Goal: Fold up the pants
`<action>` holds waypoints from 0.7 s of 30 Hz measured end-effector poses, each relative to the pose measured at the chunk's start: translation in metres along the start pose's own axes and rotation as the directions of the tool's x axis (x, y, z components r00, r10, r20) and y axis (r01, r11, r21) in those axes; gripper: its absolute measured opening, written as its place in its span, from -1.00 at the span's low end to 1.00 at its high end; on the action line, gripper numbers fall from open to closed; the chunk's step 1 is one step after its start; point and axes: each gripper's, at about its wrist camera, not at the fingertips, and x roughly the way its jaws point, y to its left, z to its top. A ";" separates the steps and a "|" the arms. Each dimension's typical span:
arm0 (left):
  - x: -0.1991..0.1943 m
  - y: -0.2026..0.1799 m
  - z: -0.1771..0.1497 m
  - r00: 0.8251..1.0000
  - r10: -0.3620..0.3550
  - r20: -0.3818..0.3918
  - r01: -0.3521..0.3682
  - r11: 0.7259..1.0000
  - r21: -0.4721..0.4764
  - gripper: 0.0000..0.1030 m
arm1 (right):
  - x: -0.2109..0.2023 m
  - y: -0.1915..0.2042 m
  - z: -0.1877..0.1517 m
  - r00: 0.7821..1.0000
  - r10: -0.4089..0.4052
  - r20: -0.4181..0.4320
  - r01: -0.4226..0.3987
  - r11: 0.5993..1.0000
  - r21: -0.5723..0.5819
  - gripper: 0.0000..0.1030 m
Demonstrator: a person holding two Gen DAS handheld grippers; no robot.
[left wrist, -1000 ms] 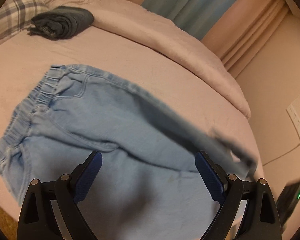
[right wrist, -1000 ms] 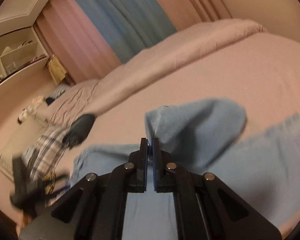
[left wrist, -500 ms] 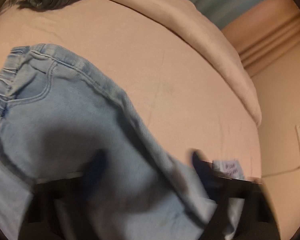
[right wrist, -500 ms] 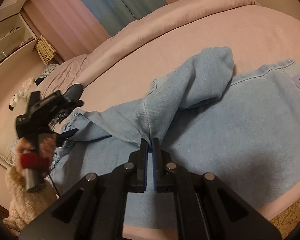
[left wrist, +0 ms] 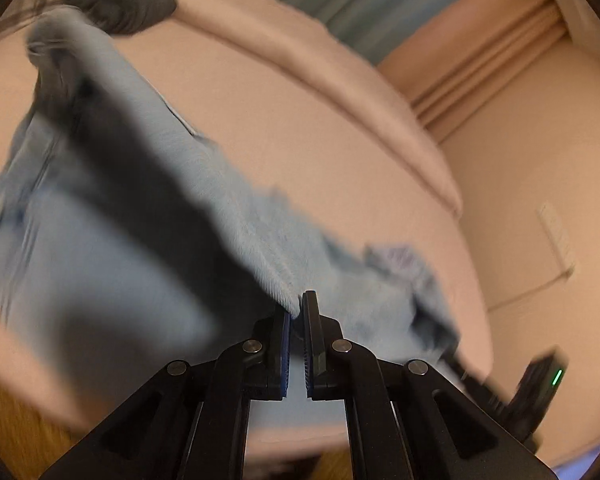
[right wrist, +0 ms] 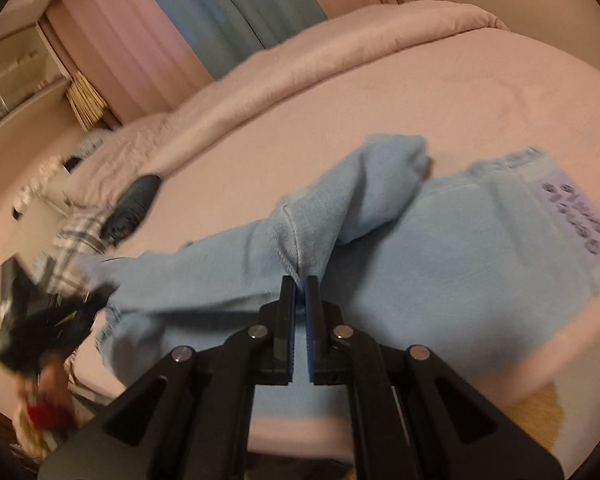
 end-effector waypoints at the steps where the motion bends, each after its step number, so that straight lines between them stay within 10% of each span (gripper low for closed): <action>1: 0.004 0.003 -0.014 0.999 0.031 -0.022 -0.031 0.999 0.014 -0.94 | -0.001 -0.001 -0.003 0.999 -0.026 -0.022 0.025 1.000 -0.014 -0.83; 7: 0.034 0.013 -0.035 0.991 0.119 -0.064 -0.117 0.993 0.033 -0.94 | 0.005 0.019 -0.004 0.955 -0.294 -0.026 0.284 0.940 -0.191 -0.15; 11: 0.037 0.001 -0.036 0.989 0.141 -0.044 -0.137 0.988 0.077 -0.94 | 0.010 0.048 0.015 0.947 -0.318 0.052 0.318 0.896 -0.311 0.22; 17: 0.022 0.017 -0.040 0.994 0.097 -0.045 -0.095 0.994 0.045 -0.88 | 0.089 0.063 0.034 0.884 -0.465 0.041 0.422 0.759 -0.496 0.07; 19: 0.018 0.022 -0.038 0.996 0.082 -0.042 -0.081 0.996 0.020 -0.79 | 0.113 0.051 0.038 0.858 -0.513 0.027 0.455 0.735 -0.503 -0.65; 21: 0.014 0.029 -0.035 0.997 0.064 -0.043 -0.065 0.998 -0.011 -0.78 | 0.123 0.036 0.046 0.873 -0.486 -0.021 0.424 0.781 -0.459 -0.80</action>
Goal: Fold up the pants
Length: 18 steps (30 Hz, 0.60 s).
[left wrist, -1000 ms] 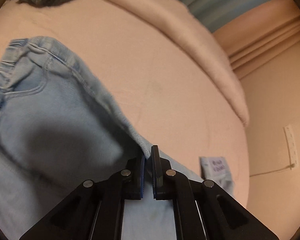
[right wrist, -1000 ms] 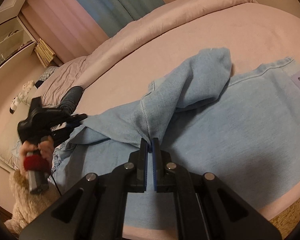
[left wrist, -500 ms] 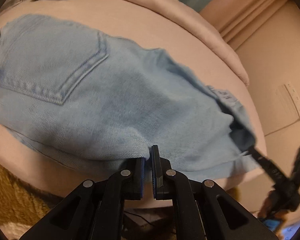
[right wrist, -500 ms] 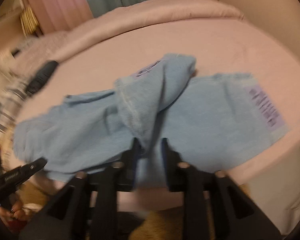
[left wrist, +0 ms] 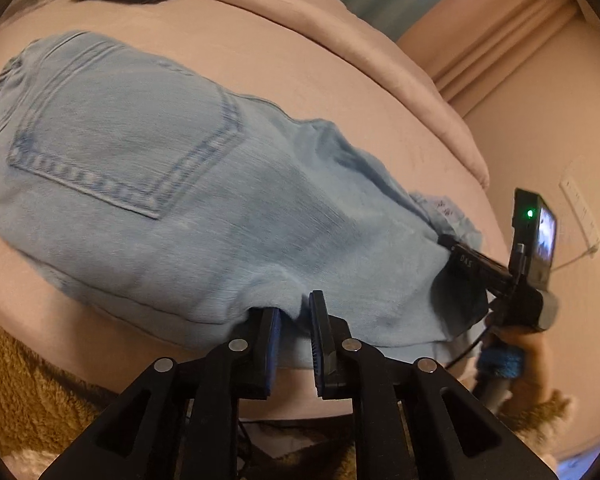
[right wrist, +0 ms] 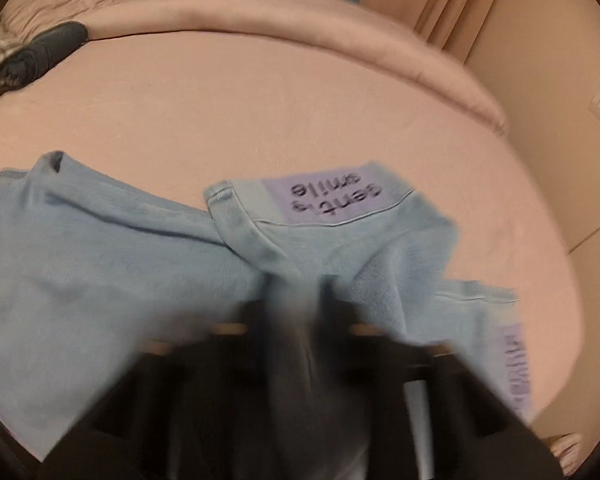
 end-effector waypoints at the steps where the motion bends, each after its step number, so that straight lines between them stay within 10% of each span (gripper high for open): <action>1: -0.002 0.006 0.002 1.000 -0.004 0.000 0.004 1.000 -0.023 -0.78 | 0.000 -0.008 0.003 1.000 0.025 0.009 -0.025 0.999 0.039 -0.83; 7: -0.020 0.043 0.017 0.995 -0.103 0.011 0.103 0.972 -0.212 -0.78 | -0.048 -0.096 0.034 0.927 0.244 0.283 -0.338 0.872 0.354 -0.86; 11: -0.060 0.051 0.024 0.962 0.176 0.206 -0.133 0.969 -0.208 -0.78 | -0.099 -0.158 0.000 0.842 0.246 0.480 -0.486 0.733 0.477 -0.85; 13: -0.070 0.059 0.029 0.932 0.245 0.268 -0.195 0.961 -0.197 -0.78 | -0.105 -0.174 -0.037 0.877 0.173 0.449 -0.422 0.723 0.547 -0.85; 18: -0.066 0.084 0.038 0.960 0.184 0.209 -0.127 0.957 -0.259 -0.78 | -0.062 -0.182 -0.128 0.970 0.121 0.210 -0.232 0.715 0.660 -0.81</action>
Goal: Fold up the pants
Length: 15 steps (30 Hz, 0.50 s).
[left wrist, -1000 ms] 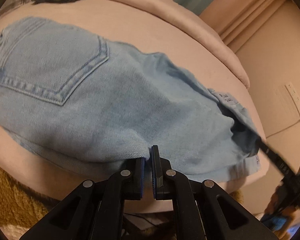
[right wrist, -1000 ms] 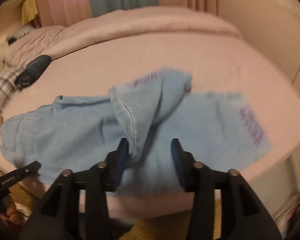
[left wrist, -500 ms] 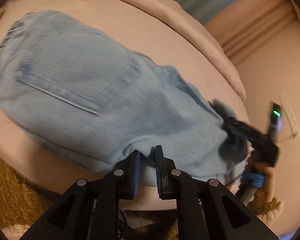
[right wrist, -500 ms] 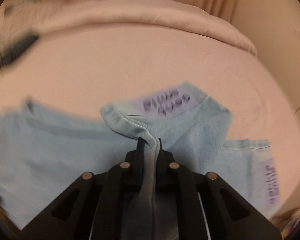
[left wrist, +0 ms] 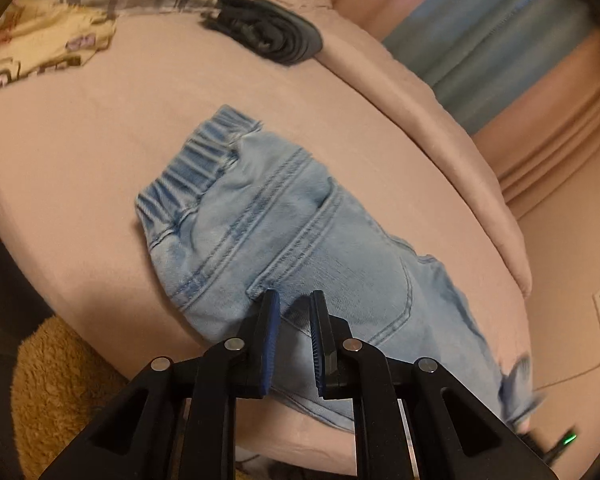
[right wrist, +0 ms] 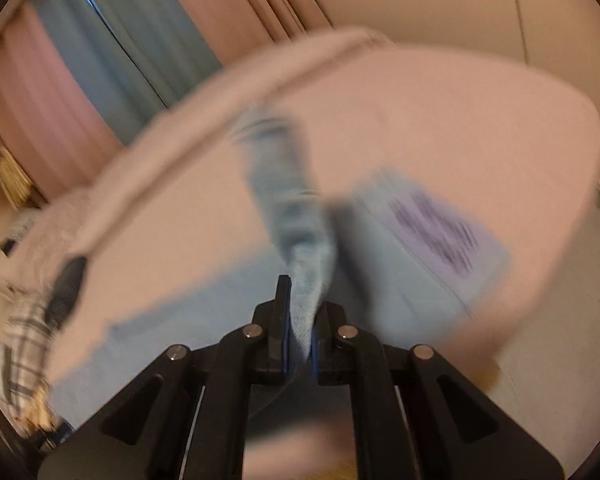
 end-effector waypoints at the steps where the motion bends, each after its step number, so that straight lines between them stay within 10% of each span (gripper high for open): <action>1: 0.001 0.001 0.002 1.000 -0.001 0.000 0.001 1.000 0.001 -0.78 | 0.007 -0.007 -0.008 0.999 -0.026 -0.034 0.026 1.000 0.003 -0.80; 11: -0.002 -0.010 -0.003 0.993 0.058 0.100 -0.070 0.990 0.119 -1.00 | -0.003 -0.020 -0.005 1.000 -0.014 -0.014 0.014 0.999 0.034 -0.25; 14: -0.006 -0.007 0.002 0.993 0.059 0.102 -0.070 0.992 0.103 -1.00 | -0.006 -0.028 -0.003 1.000 -0.021 0.006 0.020 0.992 0.124 -0.26; 15: -0.009 -0.005 0.005 0.991 0.071 0.117 -0.083 0.992 0.098 -1.00 | -0.008 -0.034 -0.001 1.000 -0.001 0.010 -0.001 0.988 0.155 -0.57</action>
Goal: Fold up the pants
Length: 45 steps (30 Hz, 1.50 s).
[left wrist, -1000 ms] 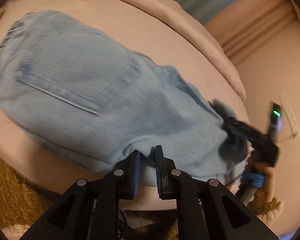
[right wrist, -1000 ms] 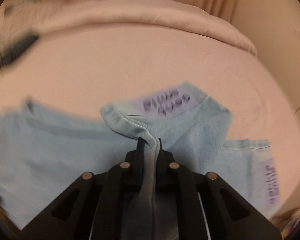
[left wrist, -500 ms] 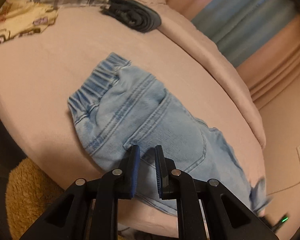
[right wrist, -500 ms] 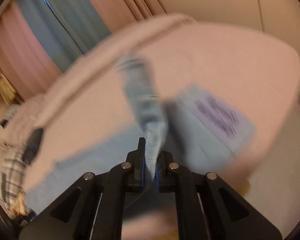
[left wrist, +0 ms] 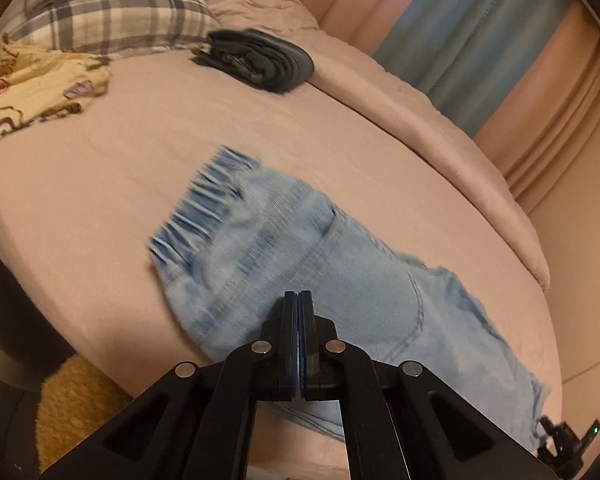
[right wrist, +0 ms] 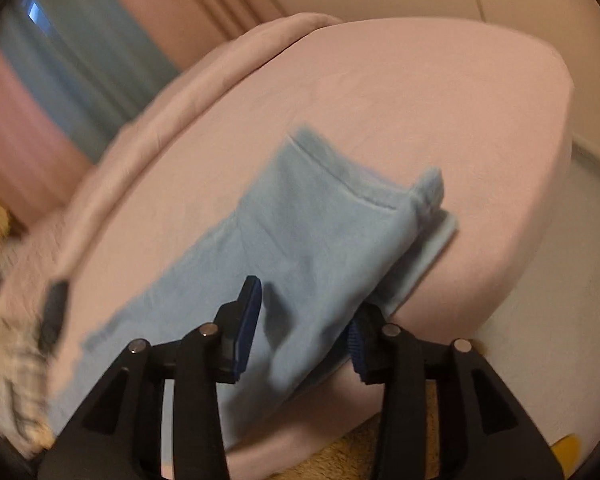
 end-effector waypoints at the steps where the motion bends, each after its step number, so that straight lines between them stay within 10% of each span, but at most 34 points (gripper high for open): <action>1: -0.005 0.003 0.004 0.999 0.025 0.025 -0.025 1.000 0.000 -1.00 | 0.001 0.002 0.004 1.000 0.002 -0.002 -0.002 1.000 0.000 -0.90; 14: -0.005 -0.005 0.003 0.998 0.023 -0.052 -0.019 0.996 0.087 -1.00 | 0.001 0.010 0.003 0.988 -0.152 -0.029 0.147 0.980 -0.132 -0.70; 19: 0.002 -0.029 0.002 0.997 0.004 -0.076 0.008 0.988 0.152 -1.00 | -0.030 0.038 0.027 0.971 -0.223 0.085 0.238 0.935 -0.262 -0.08; 23: 0.008 -0.042 0.000 0.994 -0.020 -0.105 0.039 0.983 0.180 -1.00 | -0.028 0.077 0.051 0.991 -0.108 0.081 0.131 0.905 -0.404 0.37; 26: 0.011 -0.050 -0.004 0.991 -0.035 -0.131 0.062 0.977 0.205 -1.00 | 0.006 0.103 0.059 0.998 -0.013 -0.056 -0.018 0.853 -0.522 0.34; 30: 0.018 -0.059 -0.010 0.983 -0.019 -0.181 0.065 0.965 0.256 -1.00 | 0.071 0.133 0.048 0.975 -0.106 -0.197 -0.056 0.735 -0.676 0.34; 37: 0.029 -0.065 -0.015 0.973 -0.023 -0.228 0.079 0.967 0.243 -1.00 | 0.117 0.200 0.004 0.884 -0.056 -0.464 -0.350 0.577 -0.738 0.33; 41: 0.029 -0.062 -0.015 0.970 -0.033 -0.239 0.091 0.968 0.234 -1.00 | 0.149 0.217 -0.030 0.887 -0.133 -0.443 -0.326 0.499 -0.803 0.36; 45: 0.029 -0.054 -0.013 0.968 -0.045 -0.248 0.096 0.975 0.199 -1.00 | 0.141 0.226 -0.041 0.905 -0.057 -0.422 -0.342 0.494 -0.799 -0.72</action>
